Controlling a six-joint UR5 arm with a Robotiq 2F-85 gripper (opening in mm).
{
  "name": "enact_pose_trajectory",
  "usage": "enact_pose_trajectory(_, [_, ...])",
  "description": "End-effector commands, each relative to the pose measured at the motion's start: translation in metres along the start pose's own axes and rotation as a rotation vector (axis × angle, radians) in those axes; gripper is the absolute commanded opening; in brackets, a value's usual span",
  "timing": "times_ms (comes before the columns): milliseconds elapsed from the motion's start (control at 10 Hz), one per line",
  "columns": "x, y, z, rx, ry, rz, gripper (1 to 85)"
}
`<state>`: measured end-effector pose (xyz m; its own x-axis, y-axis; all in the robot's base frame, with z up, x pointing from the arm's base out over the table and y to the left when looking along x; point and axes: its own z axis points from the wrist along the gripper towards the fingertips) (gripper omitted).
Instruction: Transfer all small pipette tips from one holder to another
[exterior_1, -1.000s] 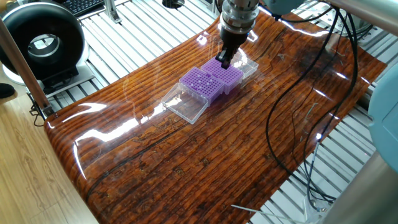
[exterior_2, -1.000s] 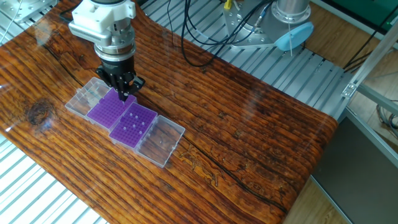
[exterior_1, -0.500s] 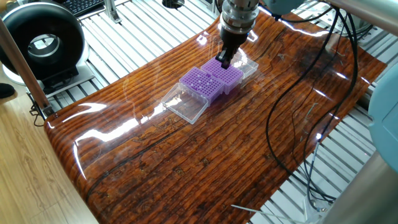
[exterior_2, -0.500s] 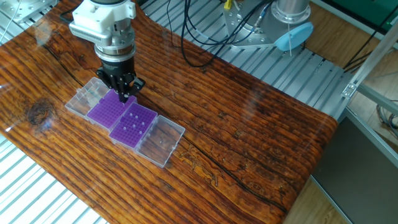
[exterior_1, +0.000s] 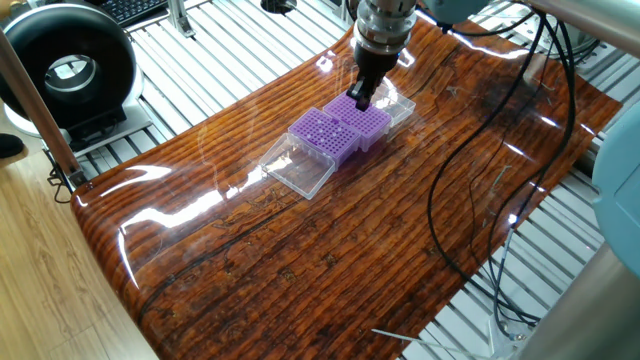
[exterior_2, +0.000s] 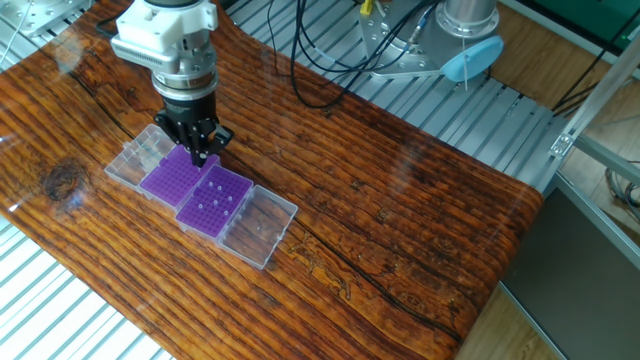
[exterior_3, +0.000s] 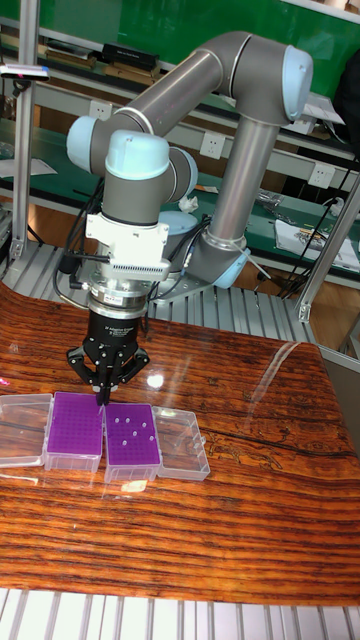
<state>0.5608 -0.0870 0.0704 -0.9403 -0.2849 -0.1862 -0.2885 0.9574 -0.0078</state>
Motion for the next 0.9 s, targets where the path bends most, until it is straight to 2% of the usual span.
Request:
enact_pose_trajectory(0, [0.0033, -0.0046, -0.0057, 0.011, 0.017, 0.004, 1.3])
enact_pose_trajectory(300, [0.005, -0.0055, -0.0069, 0.016, 0.028, 0.002, 1.3])
enact_pose_trajectory(800, [0.0002, -0.0019, -0.0074, -0.007, 0.008, -0.007, 1.3])
